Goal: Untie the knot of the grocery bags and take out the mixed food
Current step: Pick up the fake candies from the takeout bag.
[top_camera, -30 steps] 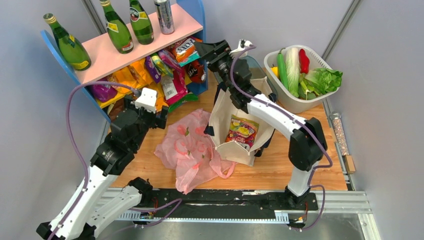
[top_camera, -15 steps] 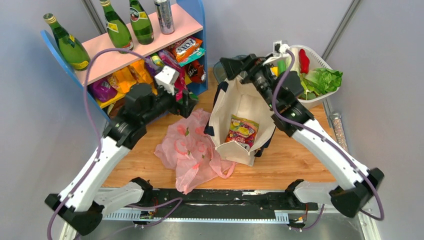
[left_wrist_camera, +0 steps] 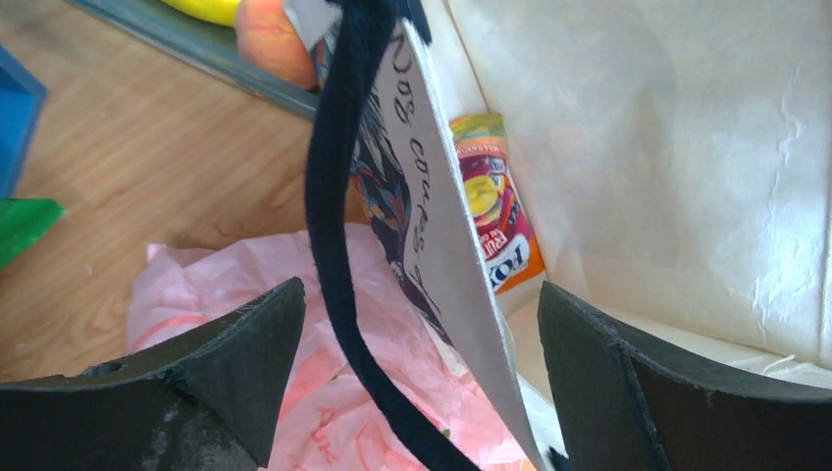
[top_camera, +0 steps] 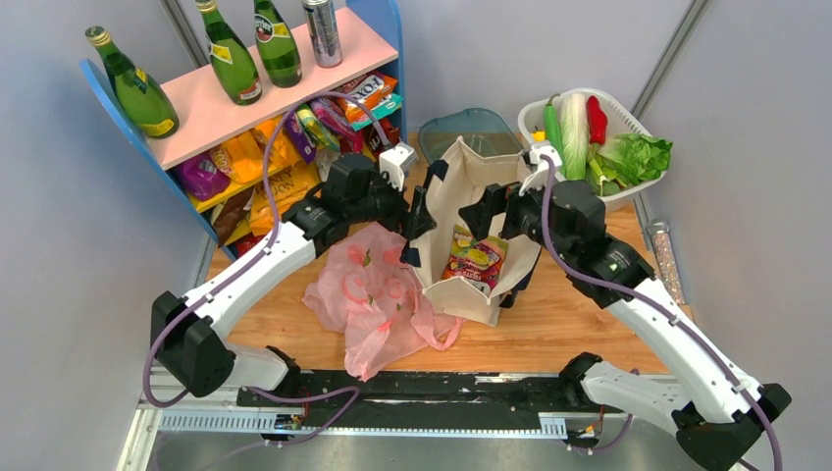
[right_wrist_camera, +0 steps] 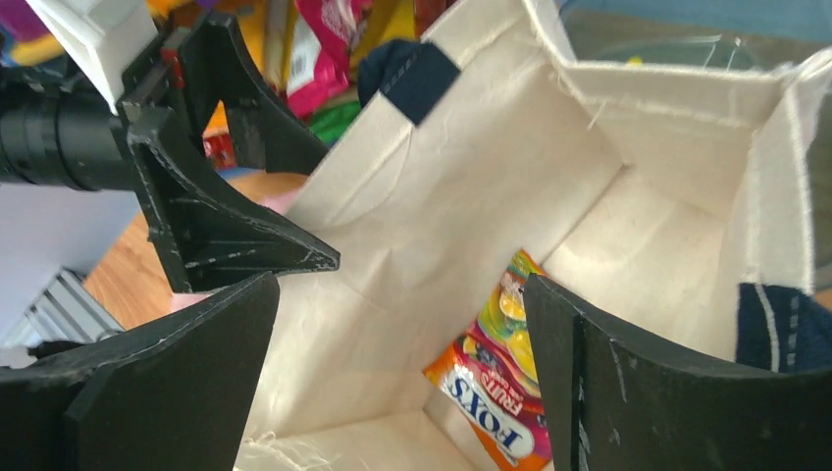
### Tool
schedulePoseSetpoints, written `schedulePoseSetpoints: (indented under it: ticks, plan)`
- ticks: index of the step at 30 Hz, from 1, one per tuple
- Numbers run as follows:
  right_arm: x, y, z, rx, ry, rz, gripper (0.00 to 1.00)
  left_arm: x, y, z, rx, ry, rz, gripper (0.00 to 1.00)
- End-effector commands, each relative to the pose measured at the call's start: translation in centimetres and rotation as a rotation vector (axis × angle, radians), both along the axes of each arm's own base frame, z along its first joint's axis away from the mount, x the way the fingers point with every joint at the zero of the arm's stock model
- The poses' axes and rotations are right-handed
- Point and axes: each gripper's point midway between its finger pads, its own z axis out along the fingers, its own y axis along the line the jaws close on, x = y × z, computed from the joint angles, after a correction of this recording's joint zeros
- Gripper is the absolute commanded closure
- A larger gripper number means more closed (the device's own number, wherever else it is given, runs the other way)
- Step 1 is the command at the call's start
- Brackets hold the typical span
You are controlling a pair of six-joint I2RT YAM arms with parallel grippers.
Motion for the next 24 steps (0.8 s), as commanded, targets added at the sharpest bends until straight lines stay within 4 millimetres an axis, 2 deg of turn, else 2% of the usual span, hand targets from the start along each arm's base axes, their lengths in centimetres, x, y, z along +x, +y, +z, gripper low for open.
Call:
schedulePoseSetpoints:
  ticks: [1, 3, 4, 5, 6, 9, 10, 11, 12, 14, 19, 24]
  plan:
    - [-0.3, 0.3, -4.3, -0.125, 0.121, 0.047, 0.05, -1.2, -1.5, 0.0, -0.062, 0.005, -0.096, 0.11]
    - [0.0, 0.7, -6.3, -0.144, 0.185, 0.037, 0.05, -1.5, -1.9, -0.8, -0.061, 0.035, -0.116, 0.22]
    - [0.2, 0.8, -7.3, -0.151, 0.214, 0.028, 0.01, -1.6, -2.1, -1.2, -0.054, 0.05, -0.128, 0.33]
    - [0.4, 0.7, -8.3, -0.157, 0.244, 0.013, 0.0, -1.6, -2.1, -1.2, -0.049, 0.054, -0.134, 0.39]
    - [0.8, 0.4, -9.3, -0.166, 0.268, -0.029, 0.0, -1.6, -2.2, -1.4, -0.046, 0.061, -0.139, 0.5]
    - [2.0, -0.7, -12.6, -0.209, 0.334, -0.142, 0.0, -1.9, -2.2, -1.5, -0.04, 0.05, -0.156, 0.7]
    - [2.3, -0.9, -13.8, -0.228, 0.353, -0.166, 0.0, -1.9, -2.1, -1.4, -0.04, 0.042, -0.153, 0.8]
    - [2.5, -1.0, -15.0, -0.24, 0.377, -0.185, 0.0, -1.9, -2.0, -1.5, -0.034, 0.039, -0.153, 0.85]
    - [2.7, -0.9, -16.0, -0.247, 0.398, -0.197, 0.0, -1.8, -1.9, -1.5, -0.03, 0.034, -0.148, 0.93]
    - [3.3, -0.7, -18.0, -0.249, 0.434, -0.227, 0.0, -1.8, -1.8, -1.7, -0.021, 0.034, -0.147, 1.0]
    - [4.5, -0.4, -22.9, -0.286, 0.492, -0.278, 0.0, -1.9, -2.1, -2.1, -0.023, 0.05, -0.158, 1.0]
    - [3.8, 0.4, -26.8, -0.305, 0.58, -0.253, 0.0, -2.0, -2.3, -2.6, -0.025, 0.073, -0.165, 1.0]
